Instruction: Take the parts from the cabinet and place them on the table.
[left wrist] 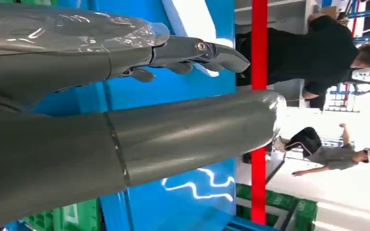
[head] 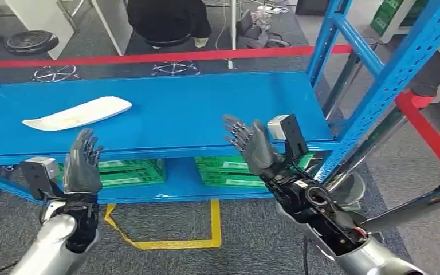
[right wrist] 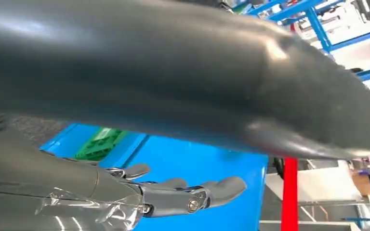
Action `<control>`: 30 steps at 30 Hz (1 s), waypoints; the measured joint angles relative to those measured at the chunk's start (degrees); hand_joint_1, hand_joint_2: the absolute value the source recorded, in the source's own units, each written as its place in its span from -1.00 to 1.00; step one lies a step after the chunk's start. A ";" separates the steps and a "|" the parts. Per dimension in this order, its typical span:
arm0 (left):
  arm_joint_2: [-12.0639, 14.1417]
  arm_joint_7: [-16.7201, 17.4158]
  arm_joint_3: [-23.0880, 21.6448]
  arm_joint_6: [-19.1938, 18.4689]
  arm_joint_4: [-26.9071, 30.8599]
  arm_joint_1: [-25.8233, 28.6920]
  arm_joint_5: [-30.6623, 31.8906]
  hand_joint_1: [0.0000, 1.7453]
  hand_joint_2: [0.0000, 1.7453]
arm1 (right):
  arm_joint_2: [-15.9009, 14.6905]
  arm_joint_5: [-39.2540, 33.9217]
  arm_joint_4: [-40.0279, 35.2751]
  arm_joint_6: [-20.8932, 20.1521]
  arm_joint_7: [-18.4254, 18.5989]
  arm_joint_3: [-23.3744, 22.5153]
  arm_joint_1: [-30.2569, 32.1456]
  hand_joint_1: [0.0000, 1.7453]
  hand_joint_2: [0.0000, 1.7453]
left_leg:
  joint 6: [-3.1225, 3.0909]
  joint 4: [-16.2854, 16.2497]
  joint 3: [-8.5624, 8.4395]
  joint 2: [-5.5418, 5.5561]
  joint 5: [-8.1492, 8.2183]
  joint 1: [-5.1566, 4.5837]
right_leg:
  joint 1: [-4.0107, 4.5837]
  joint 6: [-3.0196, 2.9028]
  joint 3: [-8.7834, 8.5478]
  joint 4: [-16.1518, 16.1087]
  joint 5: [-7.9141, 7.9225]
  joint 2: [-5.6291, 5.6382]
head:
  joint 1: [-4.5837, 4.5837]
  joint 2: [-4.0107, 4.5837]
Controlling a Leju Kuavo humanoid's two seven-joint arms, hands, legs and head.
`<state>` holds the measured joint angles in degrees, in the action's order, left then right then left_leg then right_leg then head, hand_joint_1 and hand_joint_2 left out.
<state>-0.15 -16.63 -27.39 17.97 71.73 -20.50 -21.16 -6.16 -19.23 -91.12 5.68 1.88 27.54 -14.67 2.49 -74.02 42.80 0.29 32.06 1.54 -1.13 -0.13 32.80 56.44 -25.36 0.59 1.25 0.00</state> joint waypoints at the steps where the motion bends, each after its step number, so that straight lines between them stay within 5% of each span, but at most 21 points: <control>1: 0.02 0.00 0.00 0.05 0.00 0.13 0.00 -1.00 -1.00 | 0.00 0.00 0.00 0.00 0.02 0.00 0.00 -1.00 -1.00 | -0.35 -0.50 0.79 0.01 -0.82 -0.16 | 0.22 -0.15 -0.12 0.00 -0.09 0.02 | -0.05 0.00; 2: 0.11 0.00 0.00 0.09 0.00 0.17 0.00 -1.00 -1.00 | 0.00 0.00 0.00 -0.02 0.02 0.00 -0.02 -1.00 -1.00 | -0.88 2.06 -0.03 0.01 -3.05 -0.50 | 0.42 -0.30 -0.34 -0.01 -0.22 0.10 | -0.07 0.00; 4: 0.13 0.00 0.00 0.15 0.02 0.03 0.02 -1.00 -1.00 | 0.00 0.00 -0.02 -0.11 0.02 0.00 -0.07 -1.00 -1.00 | -2.24 12.78 -4.76 0.03 -8.75 -1.37 | 0.62 -0.47 -0.85 -0.04 -0.50 0.17 | -0.11 0.00; 5: 0.15 0.00 0.00 0.26 0.07 -0.03 0.07 -1.00 -1.00 | 0.02 0.00 -0.02 -0.13 0.02 0.00 -0.09 -1.00 -1.00 | -2.94 17.45 -6.81 0.01 -10.09 -1.95 | 0.58 -0.40 -0.98 -0.10 -0.66 0.17 | -0.13 0.00; 6: 0.15 0.02 0.00 0.39 0.13 -0.09 0.07 -1.00 -1.00 | 0.02 0.00 -0.02 -0.15 0.02 0.00 -0.08 -1.00 -1.00 | -3.07 18.66 -7.53 -0.23 -9.31 -2.24 | 1.04 -0.10 -0.82 0.01 -0.90 0.25 | -0.20 0.00; 9: 0.22 0.02 0.02 0.44 0.17 0.01 0.09 -1.00 -1.00 | 0.04 0.00 -0.02 -0.17 0.09 0.00 -0.09 -1.00 -1.00 | -3.24 18.85 -7.61 -0.18 -9.19 -2.61 | 0.60 0.62 -1.16 -0.56 -1.06 0.11 | -0.26 0.00; 11: 0.15 -0.02 0.00 0.44 0.48 0.12 0.13 -1.00 -1.00 | 0.04 0.00 -0.13 -0.17 0.09 -0.09 -0.06 -1.00 -1.00 | -3.53 20.33 -8.97 -0.20 -9.49 -1.86 | 0.80 1.12 -0.86 0.54 -1.95 -0.08 | -0.07 0.00; 15: 0.11 0.09 0.00 0.44 0.52 0.29 0.13 -1.00 -1.00 | 0.04 0.00 -0.09 -0.15 0.11 -0.11 0.08 -1.00 -1.00 | -4.10 20.37 -10.16 -0.24 -8.50 -1.72 | 0.52 1.88 7.73 17.00 -7.94 -0.15 | 0.85 0.00; 17: 0.11 0.15 0.00 0.44 0.52 0.46 0.17 -1.00 -1.00 | 0.04 0.00 -0.02 -0.17 0.15 -0.11 0.16 -1.00 -1.00 | -3.94 20.33 -10.92 -0.15 -7.89 -1.62 | 0.16 2.17 8.46 16.18 -5.33 -0.23 | 1.33 0.00; 20: 0.04 0.17 0.00 0.44 0.52 0.41 0.26 -1.00 -1.00 | 0.04 0.02 -0.02 -0.13 0.15 -0.15 0.11 -1.00 -1.00 | -3.15 19.86 -12.45 0.04 -6.37 -1.40 | -0.31 2.49 2.86 1.79 3.09 -0.49 | 1.85 0.00; 21: 0.04 0.15 0.00 0.44 0.50 0.32 0.31 -1.00 -1.00 | 0.04 0.00 0.07 -0.13 0.18 -0.13 0.07 -1.00 -1.00 | -2.72 19.71 -12.32 0.12 -6.09 -1.72 | 0.12 2.47 2.08 1.39 1.94 -0.42 | 1.86 0.02; 22: 0.00 0.18 0.00 0.44 0.50 0.21 0.35 -1.00 -1.00 | 0.07 0.02 0.00 -0.13 0.17 -0.13 -0.06 -1.00 -1.00 | -2.41 19.29 -11.83 0.15 -6.06 -1.70 | -0.01 1.61 1.04 -0.17 1.07 -0.31 | 1.85 0.00; 26: -0.07 -0.15 0.02 0.37 0.52 0.06 0.52 -1.00 -1.00 | 0.15 0.29 -0.02 -0.17 0.00 -0.24 -0.03 -1.00 -1.00 | -1.28 18.89 -11.94 -0.01 -5.09 -1.42 | 0.04 0.20 0.34 -0.49 0.90 0.13 | 1.42 0.00; 27: -0.09 -0.41 0.02 0.13 0.52 -0.17 0.61 -1.00 -1.00 | 0.15 0.68 -0.02 -0.17 -0.18 -0.26 -0.21 -1.00 -1.00 | -0.95 16.16 -10.64 -0.03 -4.19 -1.39 | 0.00 -0.20 -0.11 -0.66 0.64 0.08 | 0.72 0.00; 30: -0.07 -0.42 0.02 0.00 0.48 0.02 0.61 -1.00 -1.00 | 0.15 1.25 0.07 -0.42 -0.55 -0.37 -0.40 -1.00 -1.00 | -0.38 1.77 -1.38 -0.03 -0.19 -1.18 | 0.16 -0.81 -0.66 -0.66 -0.04 -0.02 | 0.04 0.00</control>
<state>-0.22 -17.05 -27.36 17.97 72.22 -20.48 -20.55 -6.01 -17.99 -91.06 5.27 1.33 27.17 -15.07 2.11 -72.25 41.42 0.26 31.87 0.35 -0.98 -0.95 32.13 55.77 -25.40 0.57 1.29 0.00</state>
